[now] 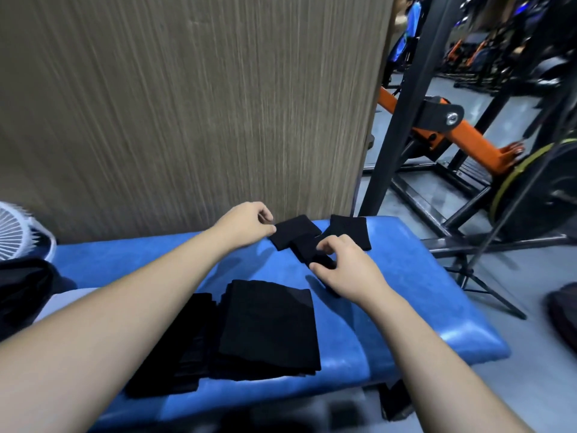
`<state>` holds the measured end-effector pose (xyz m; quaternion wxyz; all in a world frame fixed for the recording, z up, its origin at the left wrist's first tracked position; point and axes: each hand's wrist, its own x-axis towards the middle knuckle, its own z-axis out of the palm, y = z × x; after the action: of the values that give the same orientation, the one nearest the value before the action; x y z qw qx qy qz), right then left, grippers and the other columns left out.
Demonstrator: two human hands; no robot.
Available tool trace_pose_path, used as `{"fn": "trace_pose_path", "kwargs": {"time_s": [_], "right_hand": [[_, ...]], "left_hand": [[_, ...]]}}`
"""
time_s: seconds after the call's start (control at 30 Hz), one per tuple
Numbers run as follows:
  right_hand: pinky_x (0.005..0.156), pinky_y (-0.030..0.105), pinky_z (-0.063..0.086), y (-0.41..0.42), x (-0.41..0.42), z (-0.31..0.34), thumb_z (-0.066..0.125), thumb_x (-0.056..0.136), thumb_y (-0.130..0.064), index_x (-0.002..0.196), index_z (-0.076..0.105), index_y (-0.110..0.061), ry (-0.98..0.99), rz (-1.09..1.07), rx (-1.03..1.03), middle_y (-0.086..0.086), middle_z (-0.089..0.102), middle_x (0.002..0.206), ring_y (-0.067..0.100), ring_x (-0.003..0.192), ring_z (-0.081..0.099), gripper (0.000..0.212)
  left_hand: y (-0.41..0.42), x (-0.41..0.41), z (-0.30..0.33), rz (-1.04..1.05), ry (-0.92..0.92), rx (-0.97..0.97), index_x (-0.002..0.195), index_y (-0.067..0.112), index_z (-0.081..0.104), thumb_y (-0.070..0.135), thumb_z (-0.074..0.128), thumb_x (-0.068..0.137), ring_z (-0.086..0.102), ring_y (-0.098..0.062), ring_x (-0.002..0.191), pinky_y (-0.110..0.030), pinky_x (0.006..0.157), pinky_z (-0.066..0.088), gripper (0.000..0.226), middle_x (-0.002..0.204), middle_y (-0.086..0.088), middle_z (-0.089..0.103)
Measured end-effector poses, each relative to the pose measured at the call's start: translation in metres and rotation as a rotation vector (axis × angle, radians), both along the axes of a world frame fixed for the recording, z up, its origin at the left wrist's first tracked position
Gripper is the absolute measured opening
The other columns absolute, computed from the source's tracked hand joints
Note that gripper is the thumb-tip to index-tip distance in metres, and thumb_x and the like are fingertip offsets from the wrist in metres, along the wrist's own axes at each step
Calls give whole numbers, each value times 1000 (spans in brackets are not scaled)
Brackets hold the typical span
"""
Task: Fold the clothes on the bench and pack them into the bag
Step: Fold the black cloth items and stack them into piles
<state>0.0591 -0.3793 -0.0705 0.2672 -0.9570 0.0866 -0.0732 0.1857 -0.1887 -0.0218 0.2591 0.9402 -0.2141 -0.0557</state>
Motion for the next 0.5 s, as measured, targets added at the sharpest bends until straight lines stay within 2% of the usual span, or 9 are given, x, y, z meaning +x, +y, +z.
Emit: {"fn": "trace_pose_path", "kwargs": {"time_s": [0.13, 0.27, 0.37, 0.5], "right_hand": [[94, 36, 43, -4, 5, -12, 65, 85, -50, 126, 50, -28, 64, -33, -84, -3, 49, 120, 21, 115, 50, 48], [98, 37, 39, -4, 10, -18, 65, 82, -55, 136, 45, -27, 81, -96, -138, 1, 47, 128, 24, 122, 44, 64], [99, 37, 38, -3, 12, -21, 66, 84, -52, 138, 43, -22, 81, -123, -165, 2, 47, 130, 25, 122, 42, 66], [98, 36, 38, 1, 16, -23, 68, 86, -42, 132, 46, -16, 83, -154, -186, 4, 48, 129, 26, 121, 43, 56]], "left_hand": [[-23, 27, -14, -1, -74, 156, 125, 21, 56, 39, 65, 90, 54, -22, 116, -42, 99, 47, 41, 127, -4, 54], [-40, 42, -29, 20, -58, 251, 139, 16, 48, 46, 60, 92, 52, -26, 124, -43, 101, 45, 56, 137, -6, 53], [-45, 48, -41, 56, 38, 240, 140, 17, 48, 54, 64, 87, 54, -26, 123, -42, 100, 47, 66, 138, -4, 55], [-48, 48, -50, 56, -22, 366, 131, 15, 56, 52, 71, 82, 47, -28, 126, -45, 100, 46, 63, 131, -6, 52]]}}
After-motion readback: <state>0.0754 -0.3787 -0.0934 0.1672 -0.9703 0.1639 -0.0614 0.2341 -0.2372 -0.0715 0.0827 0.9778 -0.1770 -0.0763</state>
